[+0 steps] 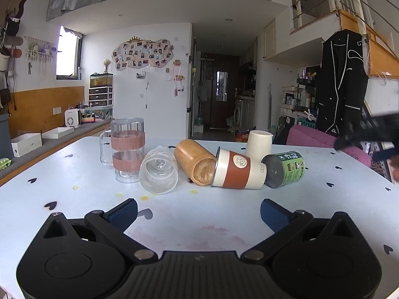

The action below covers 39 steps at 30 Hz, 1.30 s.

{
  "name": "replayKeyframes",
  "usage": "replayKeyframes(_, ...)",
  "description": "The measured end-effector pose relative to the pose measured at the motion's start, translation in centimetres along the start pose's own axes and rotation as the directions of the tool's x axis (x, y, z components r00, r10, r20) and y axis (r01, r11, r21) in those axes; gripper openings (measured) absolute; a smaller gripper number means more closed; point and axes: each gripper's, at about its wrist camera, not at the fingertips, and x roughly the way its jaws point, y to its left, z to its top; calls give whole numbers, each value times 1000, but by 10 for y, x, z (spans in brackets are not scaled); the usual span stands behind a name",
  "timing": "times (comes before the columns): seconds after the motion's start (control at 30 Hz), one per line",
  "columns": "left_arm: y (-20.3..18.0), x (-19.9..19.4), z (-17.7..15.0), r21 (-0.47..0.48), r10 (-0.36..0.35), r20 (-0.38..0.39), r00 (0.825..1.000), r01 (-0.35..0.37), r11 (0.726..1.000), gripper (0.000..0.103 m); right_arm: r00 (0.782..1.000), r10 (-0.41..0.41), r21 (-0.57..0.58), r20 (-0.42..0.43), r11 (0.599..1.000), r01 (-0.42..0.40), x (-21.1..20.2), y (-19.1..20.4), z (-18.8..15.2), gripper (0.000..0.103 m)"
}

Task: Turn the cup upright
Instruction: 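Move the right gripper to the green tin can and grasp its side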

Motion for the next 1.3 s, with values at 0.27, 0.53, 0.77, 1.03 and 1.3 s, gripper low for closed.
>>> replayKeyframes(0.27,11,14,-5,-23,12,-23,1000,-13,1000,103,973,91,248,-212,968,-36,79,1,44,103)
replayKeyframes(0.53,24,25,-8,-42,36,-49,998,-38,998,103,910,208,577,-358,815,40,156,-2,48,102)
replayKeyframes(0.77,31,29,-10,-48,46,-65,997,-49,998,103,877,251,693,-409,711,121,190,6,38,98)
replayKeyframes(1.03,29,32,-9,-43,56,-74,996,-60,997,103,851,309,846,-425,470,252,215,5,13,93)
replayKeyframes(1.3,27,32,-8,-34,55,-71,996,-58,998,103,868,332,889,-368,400,224,216,1,13,74)
